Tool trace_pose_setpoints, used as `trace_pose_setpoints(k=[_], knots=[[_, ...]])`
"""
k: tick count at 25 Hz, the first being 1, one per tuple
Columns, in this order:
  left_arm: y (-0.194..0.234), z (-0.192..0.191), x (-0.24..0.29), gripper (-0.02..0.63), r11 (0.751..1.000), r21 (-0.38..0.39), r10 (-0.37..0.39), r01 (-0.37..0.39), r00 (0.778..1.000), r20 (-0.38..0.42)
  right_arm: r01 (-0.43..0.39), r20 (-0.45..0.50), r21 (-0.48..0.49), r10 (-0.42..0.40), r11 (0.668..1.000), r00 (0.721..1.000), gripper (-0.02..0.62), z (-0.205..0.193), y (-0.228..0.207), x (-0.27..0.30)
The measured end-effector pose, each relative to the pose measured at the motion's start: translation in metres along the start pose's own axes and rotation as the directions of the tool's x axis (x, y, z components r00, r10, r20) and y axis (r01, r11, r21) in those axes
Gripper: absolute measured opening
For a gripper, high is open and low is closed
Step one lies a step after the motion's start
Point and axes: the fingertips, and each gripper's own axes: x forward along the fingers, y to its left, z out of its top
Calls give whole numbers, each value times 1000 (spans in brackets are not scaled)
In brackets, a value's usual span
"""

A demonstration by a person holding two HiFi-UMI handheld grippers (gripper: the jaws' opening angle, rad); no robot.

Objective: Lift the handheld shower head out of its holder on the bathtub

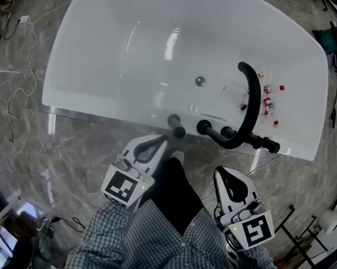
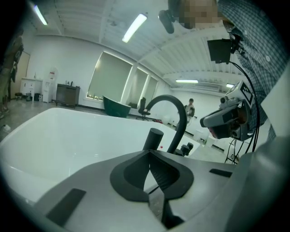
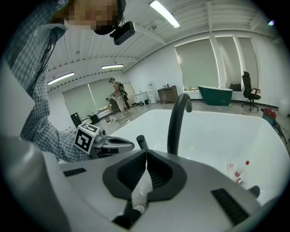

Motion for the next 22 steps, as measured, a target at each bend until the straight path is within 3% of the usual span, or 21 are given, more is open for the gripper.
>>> trace_pose_setpoints(k=[6,15,22], knots=[[21,-19,4,9,996,-72,57,-56,998,17,-16,-10,10,16,1000,1000,18,-9,-2,12],[32,-54,16,9,999,20,37,-36,998,-56,-9,-52,20,10,1000,999,18,-28,-8,24],[39,-75,26,11,998,33,55,-53,995,-80,-10,-70,34,12,999,997,18,-43,-10,31]])
